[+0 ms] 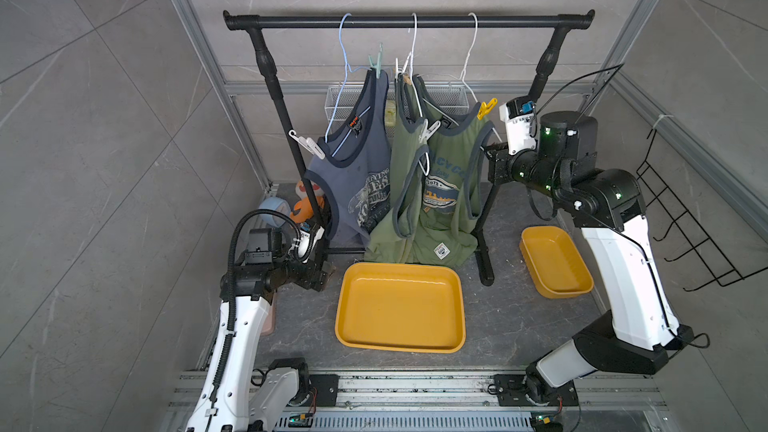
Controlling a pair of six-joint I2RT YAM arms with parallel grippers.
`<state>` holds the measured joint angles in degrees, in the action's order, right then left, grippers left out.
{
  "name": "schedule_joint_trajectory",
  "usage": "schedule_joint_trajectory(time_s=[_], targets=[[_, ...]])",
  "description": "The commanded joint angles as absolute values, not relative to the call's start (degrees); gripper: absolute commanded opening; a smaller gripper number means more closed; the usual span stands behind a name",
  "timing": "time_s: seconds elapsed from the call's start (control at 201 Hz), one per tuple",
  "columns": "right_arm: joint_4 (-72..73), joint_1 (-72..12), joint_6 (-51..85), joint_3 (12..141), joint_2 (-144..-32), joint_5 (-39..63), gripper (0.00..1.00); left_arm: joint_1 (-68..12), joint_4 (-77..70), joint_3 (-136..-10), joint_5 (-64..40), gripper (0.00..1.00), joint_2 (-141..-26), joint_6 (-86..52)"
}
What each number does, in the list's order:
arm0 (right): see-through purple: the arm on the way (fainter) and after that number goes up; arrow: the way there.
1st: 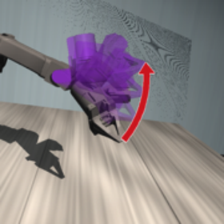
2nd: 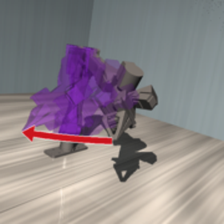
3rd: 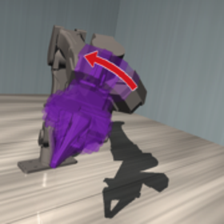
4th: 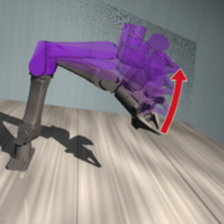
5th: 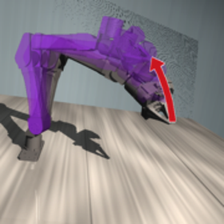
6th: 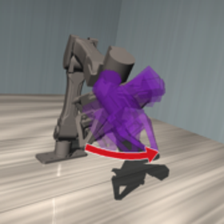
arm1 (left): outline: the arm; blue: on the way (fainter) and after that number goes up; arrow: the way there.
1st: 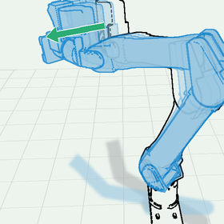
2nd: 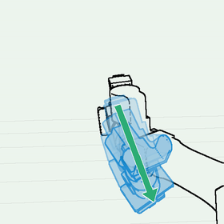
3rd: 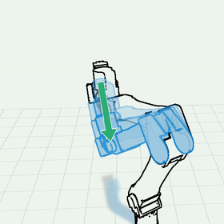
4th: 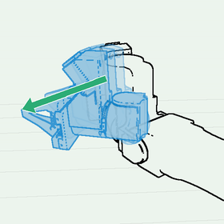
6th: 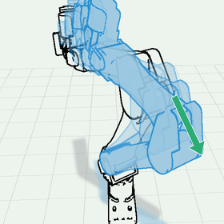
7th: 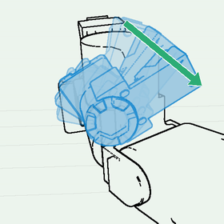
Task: Remove the clothespins securing tank tops to the hanger
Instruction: Pick up the hanger from the clothesline.
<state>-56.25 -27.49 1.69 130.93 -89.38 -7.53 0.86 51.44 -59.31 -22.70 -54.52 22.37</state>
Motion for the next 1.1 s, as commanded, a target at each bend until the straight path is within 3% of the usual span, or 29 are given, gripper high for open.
schedule_joint_trajectory(time_s=[0.0,0.264,1.095], targets=[[-47.18,-27.89,2.62,129.58,-85.61,-7.57,0.0,0.7,51.33,-59.59,-24.6,1.0,-53.45,23.68],[-42.67,-27.91,3.42,129.03,-83.76,-8.1,0.0,0.7,51.24,-60.18,-24.7,1.0,-53.48,23.39],[-54.37,-27.88,-0.49,126.29,-75.93,-10.51,0.0,0.7,54.83,-65.64,-25.75,1.0,-52.42,24.49]])
